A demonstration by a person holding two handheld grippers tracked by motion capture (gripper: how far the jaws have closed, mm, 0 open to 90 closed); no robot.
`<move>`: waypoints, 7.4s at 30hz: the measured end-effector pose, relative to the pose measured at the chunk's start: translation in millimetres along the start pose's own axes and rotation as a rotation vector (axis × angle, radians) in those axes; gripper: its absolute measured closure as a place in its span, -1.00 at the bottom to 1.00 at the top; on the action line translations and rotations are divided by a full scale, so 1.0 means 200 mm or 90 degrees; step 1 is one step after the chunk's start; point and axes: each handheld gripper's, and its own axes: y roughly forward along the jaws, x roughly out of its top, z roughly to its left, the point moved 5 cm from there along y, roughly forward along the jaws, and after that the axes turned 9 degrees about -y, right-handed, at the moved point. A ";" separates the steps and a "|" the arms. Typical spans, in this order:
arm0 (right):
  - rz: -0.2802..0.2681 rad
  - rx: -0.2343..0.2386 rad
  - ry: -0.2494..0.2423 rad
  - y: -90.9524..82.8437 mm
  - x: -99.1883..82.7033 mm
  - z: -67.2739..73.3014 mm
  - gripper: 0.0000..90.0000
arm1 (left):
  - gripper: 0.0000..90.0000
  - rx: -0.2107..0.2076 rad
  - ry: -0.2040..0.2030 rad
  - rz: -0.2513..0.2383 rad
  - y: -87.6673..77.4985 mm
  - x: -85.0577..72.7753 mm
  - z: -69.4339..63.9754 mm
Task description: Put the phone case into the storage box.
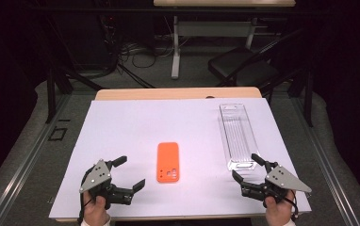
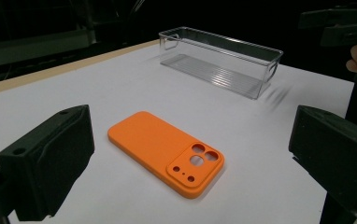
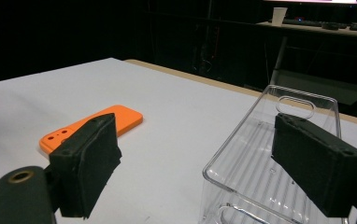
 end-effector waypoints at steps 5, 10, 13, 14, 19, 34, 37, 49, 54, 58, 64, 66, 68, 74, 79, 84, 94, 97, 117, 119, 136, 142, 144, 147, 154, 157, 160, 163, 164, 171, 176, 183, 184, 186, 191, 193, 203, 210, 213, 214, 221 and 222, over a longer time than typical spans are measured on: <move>0.004 -0.002 0.004 0.00 -0.01 0.00 -0.68 | -0.99 0.002 -0.015 0.003 0.00 0.01 -0.01; 0.005 -0.002 0.007 -0.01 0.00 0.00 -0.68 | -0.99 -0.014 -0.032 0.015 0.01 0.02 -0.02; 0.003 -0.007 0.004 0.00 0.00 0.00 -0.68 | -0.99 -0.027 -0.055 0.013 0.03 0.02 -0.03; 0.006 -0.007 0.006 0.00 0.00 0.00 -0.68 | -0.99 -0.025 -0.053 0.021 0.04 0.01 -0.03; 0.014 -0.007 0.010 0.01 -0.02 -0.01 -0.68 | -0.99 -0.013 -0.065 0.040 0.09 0.01 -0.04; 0.029 -0.005 0.021 0.02 -0.03 0.01 -0.68 | -0.98 0.039 -0.057 0.134 0.28 0.08 -0.08; 0.030 -0.005 0.016 0.02 -0.03 0.01 -0.68 | -0.89 0.040 -0.051 0.134 0.32 0.12 -0.08; 0.032 -0.003 0.019 0.02 -0.04 0.01 -0.68 | -0.51 0.040 -0.044 0.150 0.44 0.22 -0.10; 0.033 -0.004 0.018 0.02 -0.04 0.01 -0.68 | -0.14 0.039 -0.045 0.169 0.50 0.21 -0.12; 0.035 -0.004 0.017 0.02 -0.04 0.01 -0.68 | 0.09 0.047 -0.047 0.162 0.52 0.20 -0.13; 0.039 -0.004 0.021 0.02 -0.04 0.00 -0.68 | 0.21 0.029 -0.074 0.158 0.55 0.14 -0.13; 0.040 -0.004 0.021 0.02 -0.04 0.00 -0.68 | 0.22 0.037 -0.053 0.171 0.55 0.12 -0.13; 0.039 -0.004 0.022 0.02 -0.05 0.00 -0.68 | 0.23 0.048 -0.061 0.178 0.56 0.09 -0.13; 0.038 -0.005 0.021 0.02 -0.05 -0.02 -0.68 | 0.50 0.015 -0.076 0.199 0.58 0.03 -0.14; 0.041 -0.002 0.019 0.02 -0.05 -0.01 -0.68 | 0.75 0.021 -0.062 0.220 0.59 -0.03 -0.16; 0.042 0.004 0.021 0.03 -0.05 -0.01 -0.68 | 0.98 0.013 -0.065 0.248 0.63 -0.07 -0.18; 0.051 0.011 0.019 0.03 -0.05 0.00 -0.68 | 1.00 0.006 -0.072 0.293 0.70 -0.15 -0.20; 0.051 0.011 0.018 0.03 -0.05 0.00 -0.68 | 1.00 0.019 -0.055 0.308 0.72 -0.17 -0.20; 0.051 0.012 0.021 0.03 -0.06 -0.01 -0.68 | 1.00 0.058 -0.036 0.329 0.78 -0.23 -0.20; 0.053 0.012 0.022 0.03 -0.06 -0.01 -0.68 | 1.00 0.057 -0.038 0.331 0.78 -0.23 -0.19; 0.056 0.010 0.030 0.04 -0.07 -0.01 -0.68 | 1.00 0.081 -0.035 0.354 0.72 -0.23 -0.16; 0.060 0.011 0.030 0.04 -0.07 0.00 -0.68 | 1.00 0.092 -0.039 0.363 0.68 -0.22 -0.12; 0.057 0.012 0.031 0.05 -0.07 0.00 -0.68 | 1.00 0.098 -0.039 0.366 0.66 -0.23 -0.11; 0.063 0.013 0.029 0.05 -0.07 0.00 -0.68 | 1.00 0.108 -0.031 0.370 0.64 -0.23 -0.09; 0.058 0.013 0.031 0.05 -0.07 0.01 -0.68 | 1.00 0.124 -0.038 0.371 0.58 -0.23 -0.03; 0.061 0.013 0.031 0.05 -0.07 0.00 -0.68 | 1.00 0.133 -0.046 0.369 0.56 -0.23 0.00; 0.062 0.014 0.034 0.05 -0.07 0.01 -0.68 | 1.00 0.139 -0.051 0.368 0.54 -0.23 0.02; 0.063 0.014 0.033 0.05 -0.07 0.01 -0.68 | 1.00 0.145 -0.058 0.362 0.52 -0.23 0.05; 0.062 0.014 0.033 0.05 -0.07 0.01 -0.68 | 1.00 0.146 -0.061 0.361 0.52 -0.23 0.05; 0.059 0.013 0.031 0.05 -0.07 0.00 -0.68 | 1.00 0.154 -0.074 0.353 0.49 -0.24 0.09; 0.060 0.014 0.028 0.05 -0.07 0.00 -0.68 | 1.00 0.153 -0.081 0.347 0.49 -0.24 0.09; 0.061 0.011 0.030 0.05 -0.07 0.00 -0.68 | 1.00 0.153 -0.084 0.351 0.48 -0.24 0.10; 0.062 0.012 0.032 0.05 -0.07 0.00 -0.68 | 1.00 0.155 -0.081 0.352 0.48 -0.24 0.10; 0.062 0.011 0.031 0.05 -0.07 0.00 -0.68 | 1.00 0.160 -0.079 0.352 0.48 -0.24 0.10; 0.059 0.011 0.030 0.05 -0.07 0.00 -0.68 | 1.00 0.163 -0.078 0.353 0.47 -0.24 0.12; 0.059 0.011 0.031 0.04 -0.07 0.00 -0.68 | 1.00 0.164 -0.080 0.353 0.47 -0.24 0.12; 0.060 0.012 0.029 0.04 -0.07 0.00 -0.68 | 0.99 0.161 -0.082 0.353 0.47 -0.24 0.12; 0.061 0.014 0.028 0.04 -0.07 0.00 -0.68 | 0.73 0.153 -0.077 0.338 0.47 -0.22 0.10; 0.061 0.014 0.028 0.04 -0.07 0.00 -0.68 | 0.59 0.152 -0.079 0.328 0.47 -0.21 0.10; 0.060 0.014 0.029 0.04 -0.07 0.00 -0.68 | 0.54 0.150 -0.080 0.325 0.47 -0.21 0.10; 0.056 0.015 0.027 0.04 -0.07 0.00 -0.68 | 0.23 0.145 -0.082 0.300 0.45 -0.18 0.10; 0.058 0.015 0.029 0.04 -0.07 0.00 -0.68 | 0.21 0.149 -0.083 0.293 0.45 -0.18 0.10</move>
